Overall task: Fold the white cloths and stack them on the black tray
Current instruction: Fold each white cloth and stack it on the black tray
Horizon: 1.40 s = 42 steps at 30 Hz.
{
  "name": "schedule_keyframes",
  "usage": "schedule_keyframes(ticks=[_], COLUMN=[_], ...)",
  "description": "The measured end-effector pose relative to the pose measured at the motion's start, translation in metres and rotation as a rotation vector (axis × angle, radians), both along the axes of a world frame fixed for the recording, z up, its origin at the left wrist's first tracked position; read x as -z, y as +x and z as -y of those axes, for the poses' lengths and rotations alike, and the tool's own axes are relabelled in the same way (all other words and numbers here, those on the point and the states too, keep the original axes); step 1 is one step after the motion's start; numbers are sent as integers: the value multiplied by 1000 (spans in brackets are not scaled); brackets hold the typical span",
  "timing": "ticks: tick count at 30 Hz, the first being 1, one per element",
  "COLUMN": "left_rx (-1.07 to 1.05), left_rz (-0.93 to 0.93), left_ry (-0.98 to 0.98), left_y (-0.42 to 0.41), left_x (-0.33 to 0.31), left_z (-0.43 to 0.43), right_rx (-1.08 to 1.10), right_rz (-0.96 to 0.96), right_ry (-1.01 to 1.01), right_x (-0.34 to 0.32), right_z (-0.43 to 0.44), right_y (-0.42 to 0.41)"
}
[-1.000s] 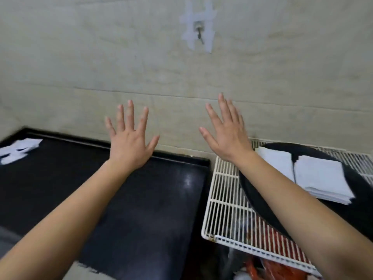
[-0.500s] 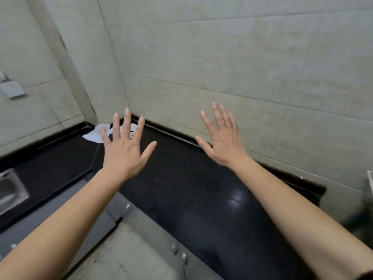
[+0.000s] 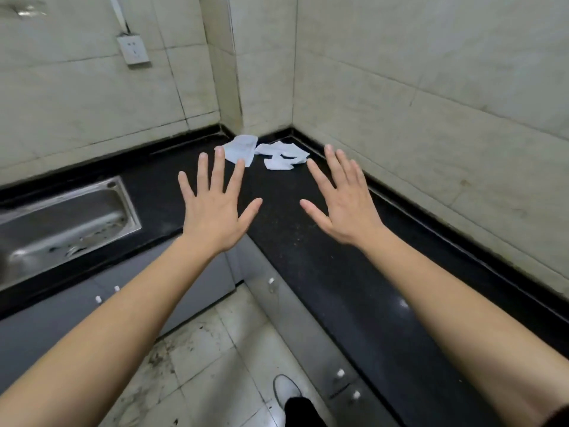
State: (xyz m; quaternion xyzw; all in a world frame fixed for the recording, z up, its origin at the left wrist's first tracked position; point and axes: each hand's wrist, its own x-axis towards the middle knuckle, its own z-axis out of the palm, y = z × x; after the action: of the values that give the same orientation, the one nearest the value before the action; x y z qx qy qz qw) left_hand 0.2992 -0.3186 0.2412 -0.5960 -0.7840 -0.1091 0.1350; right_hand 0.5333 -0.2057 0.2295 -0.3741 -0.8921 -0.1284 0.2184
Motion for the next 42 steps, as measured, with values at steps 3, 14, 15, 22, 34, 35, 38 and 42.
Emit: schedule_keyframes(ticks=[3,14,15,22,34,35,38,42], left_rx=[23,-30,-35,23,230,245,283,330], left_rz=[-51,-97,-76,-90,-8,4,63,101], left_ry=[-27,-63,-59,-60,-181,-205,-313,-488], left_y=[-35,-147,-157,-232,-378,-384,-396,-403], left_x=[12,-1,-2,11,72,80,107,152], left_z=[-38,-218,-231,-306,-439,-447,-468,-495], right_rx=[-12,6,14,48,271,284,307,228], right_rz=[-14,-94,-100,-57,116,129,179,178], right_ry=[-9,-108,-121,-147,-230,-268,-378,-561], right_x=[13,8,8,21,81,88,110,150], right_z=[-44,-233,-244,-307,-384,-388,-400,-428], right_y=[-39,-150,-159,-217,-338,-344,-359,-375])
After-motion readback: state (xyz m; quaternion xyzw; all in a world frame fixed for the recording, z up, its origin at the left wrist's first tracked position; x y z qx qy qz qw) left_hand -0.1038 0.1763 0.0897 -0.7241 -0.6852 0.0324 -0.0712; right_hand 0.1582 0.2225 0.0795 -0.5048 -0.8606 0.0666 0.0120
